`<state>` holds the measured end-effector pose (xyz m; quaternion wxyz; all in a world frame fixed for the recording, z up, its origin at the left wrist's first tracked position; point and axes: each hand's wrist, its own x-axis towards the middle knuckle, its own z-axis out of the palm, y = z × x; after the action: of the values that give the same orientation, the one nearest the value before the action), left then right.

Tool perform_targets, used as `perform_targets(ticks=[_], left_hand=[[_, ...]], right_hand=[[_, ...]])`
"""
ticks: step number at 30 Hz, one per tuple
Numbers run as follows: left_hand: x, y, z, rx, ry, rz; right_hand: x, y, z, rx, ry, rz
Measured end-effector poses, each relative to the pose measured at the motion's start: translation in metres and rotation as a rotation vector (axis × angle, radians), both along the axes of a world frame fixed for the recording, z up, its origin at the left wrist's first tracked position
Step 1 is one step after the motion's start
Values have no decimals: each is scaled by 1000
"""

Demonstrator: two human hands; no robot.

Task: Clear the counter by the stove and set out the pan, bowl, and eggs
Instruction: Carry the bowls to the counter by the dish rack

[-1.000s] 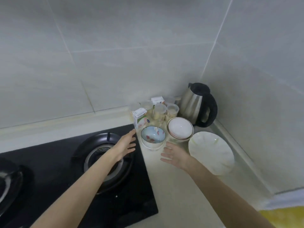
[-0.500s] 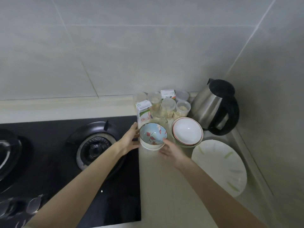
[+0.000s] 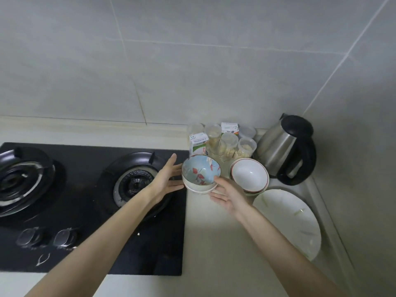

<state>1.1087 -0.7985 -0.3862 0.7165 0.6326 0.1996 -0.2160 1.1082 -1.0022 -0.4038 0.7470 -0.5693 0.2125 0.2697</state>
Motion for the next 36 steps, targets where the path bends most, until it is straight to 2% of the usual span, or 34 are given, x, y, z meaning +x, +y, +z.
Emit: perform_targets(ticks=[7,10,19,25,36], left_hand=[[-43,27,38,-6,-131,194],[-69,45,60,-56,-170,330],[-182,133,89,4,-279,655],[-297,186,101,79,-347,815],[-557,282,107,96,-400,1198]], right_hand=[[-2,27,43,47,-97,103],[-7,56,63,62,-122,200],[-60,169,108,41,-241,540],[-135,260,122,71,-272,802],[-355,423,129,163,-287,1181]])
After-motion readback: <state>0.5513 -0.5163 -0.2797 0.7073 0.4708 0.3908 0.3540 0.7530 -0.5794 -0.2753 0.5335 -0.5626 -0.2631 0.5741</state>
